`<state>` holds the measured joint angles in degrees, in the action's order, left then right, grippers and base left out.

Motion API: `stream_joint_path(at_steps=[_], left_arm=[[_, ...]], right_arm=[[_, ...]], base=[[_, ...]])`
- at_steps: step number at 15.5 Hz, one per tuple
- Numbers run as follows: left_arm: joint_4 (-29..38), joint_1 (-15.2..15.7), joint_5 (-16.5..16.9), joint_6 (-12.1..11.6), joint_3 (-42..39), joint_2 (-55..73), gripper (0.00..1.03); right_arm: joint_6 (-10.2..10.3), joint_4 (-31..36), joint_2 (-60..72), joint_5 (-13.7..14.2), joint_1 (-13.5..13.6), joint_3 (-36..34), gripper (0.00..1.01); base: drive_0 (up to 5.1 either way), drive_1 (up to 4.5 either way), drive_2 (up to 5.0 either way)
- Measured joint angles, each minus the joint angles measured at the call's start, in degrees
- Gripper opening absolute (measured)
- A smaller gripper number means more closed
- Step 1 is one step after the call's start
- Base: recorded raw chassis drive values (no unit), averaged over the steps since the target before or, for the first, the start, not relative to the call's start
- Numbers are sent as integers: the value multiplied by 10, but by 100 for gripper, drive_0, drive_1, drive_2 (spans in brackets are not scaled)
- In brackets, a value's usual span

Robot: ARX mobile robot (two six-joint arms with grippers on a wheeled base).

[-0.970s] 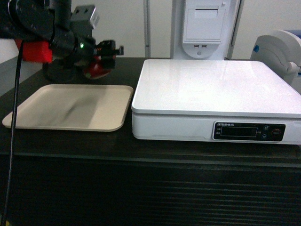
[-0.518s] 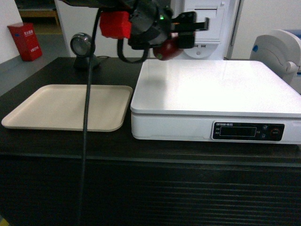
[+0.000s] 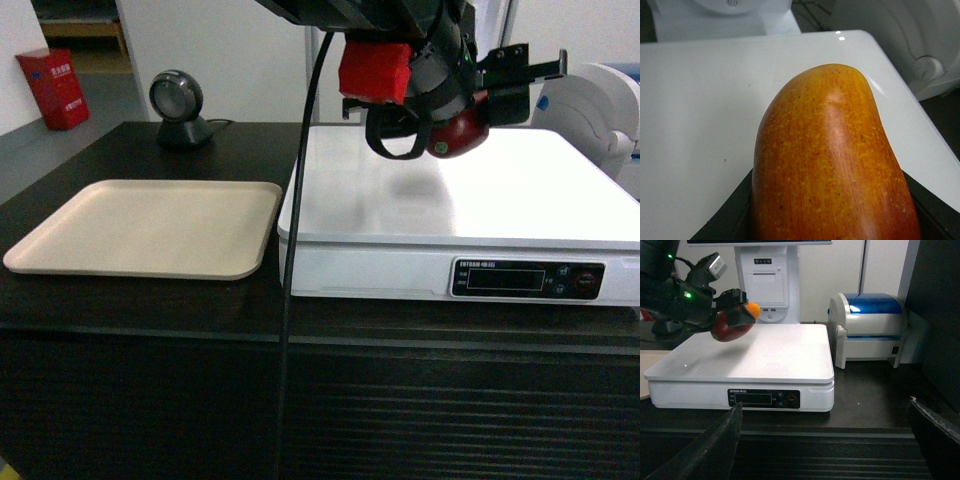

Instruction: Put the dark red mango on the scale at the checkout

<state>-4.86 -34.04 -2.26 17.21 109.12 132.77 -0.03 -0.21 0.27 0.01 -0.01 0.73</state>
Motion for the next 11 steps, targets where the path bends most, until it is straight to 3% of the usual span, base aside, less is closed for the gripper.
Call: stream_joint_path(at_steps=[4,7,10,11], left_arm=[[-101,-10,-28,81,114,88,60],[-133,-9,-53,101,155,108,60],[-132,-9,-48,104,155,108,79],[-124,-9,-45,104,155,108,92]], right_arm=[[0,0,0,0,0,0,98],[0,0,0,0,0,0,98],[0,0,0,0,0,0,98],[0,0,0,0,0,0,98]], base=[[0,0,0],[0,0,0],[0,0,0],[0,0,0]])
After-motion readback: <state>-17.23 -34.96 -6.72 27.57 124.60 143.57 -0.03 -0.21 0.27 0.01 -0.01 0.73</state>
